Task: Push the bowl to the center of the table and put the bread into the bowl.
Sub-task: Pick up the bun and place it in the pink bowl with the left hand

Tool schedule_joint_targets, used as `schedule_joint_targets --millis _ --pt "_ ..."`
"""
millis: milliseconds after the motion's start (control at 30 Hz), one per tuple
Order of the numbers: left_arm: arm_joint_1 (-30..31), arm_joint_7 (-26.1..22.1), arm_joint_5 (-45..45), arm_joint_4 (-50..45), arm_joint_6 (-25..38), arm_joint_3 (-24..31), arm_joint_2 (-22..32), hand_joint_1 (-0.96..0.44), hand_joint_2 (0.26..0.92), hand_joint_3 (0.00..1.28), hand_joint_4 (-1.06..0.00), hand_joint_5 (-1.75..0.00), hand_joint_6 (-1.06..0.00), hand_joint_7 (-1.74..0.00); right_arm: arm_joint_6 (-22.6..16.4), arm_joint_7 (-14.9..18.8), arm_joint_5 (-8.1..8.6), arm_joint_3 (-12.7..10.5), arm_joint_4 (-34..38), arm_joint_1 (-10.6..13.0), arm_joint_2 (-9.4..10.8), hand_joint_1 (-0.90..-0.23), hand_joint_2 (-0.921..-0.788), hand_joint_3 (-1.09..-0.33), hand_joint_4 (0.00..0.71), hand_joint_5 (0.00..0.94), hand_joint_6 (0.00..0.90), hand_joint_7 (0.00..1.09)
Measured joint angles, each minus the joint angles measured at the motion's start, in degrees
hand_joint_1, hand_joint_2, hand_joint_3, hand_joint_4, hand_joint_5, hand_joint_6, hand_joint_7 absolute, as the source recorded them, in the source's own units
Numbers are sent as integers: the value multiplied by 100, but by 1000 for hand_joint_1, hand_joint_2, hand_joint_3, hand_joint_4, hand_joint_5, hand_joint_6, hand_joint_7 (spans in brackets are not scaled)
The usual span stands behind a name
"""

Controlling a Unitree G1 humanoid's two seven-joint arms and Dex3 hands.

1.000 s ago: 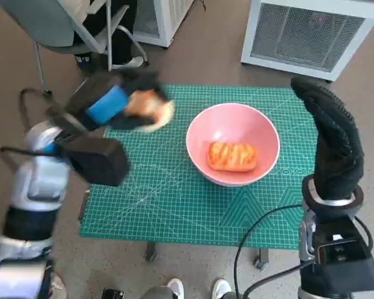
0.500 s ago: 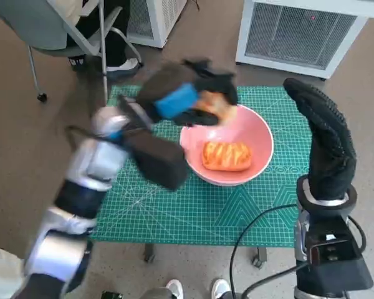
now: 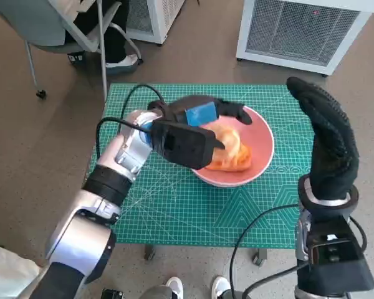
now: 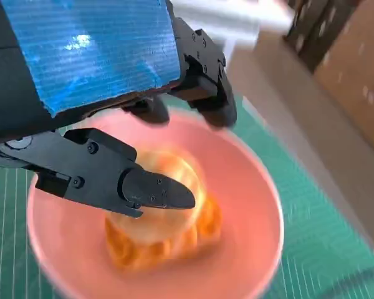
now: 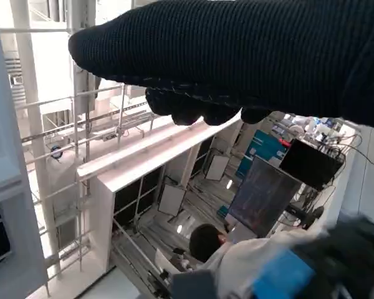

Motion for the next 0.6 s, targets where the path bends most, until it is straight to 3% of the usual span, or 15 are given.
schedule_joint_targets --millis 300,600 --pt "58 174 -188 -12 -398 182 4 -342 921 137 -134 0 -263 -77 88 1 14 -28 -130 60 -23 -391 -921 -511 429 0 96 748" --pt "455 389 -930 -344 -1060 840 72 -363 921 155 -162 -13 -284 -78 260 1 25 -54 -319 94 -57 -383 -921 -507 432 2 107 737"
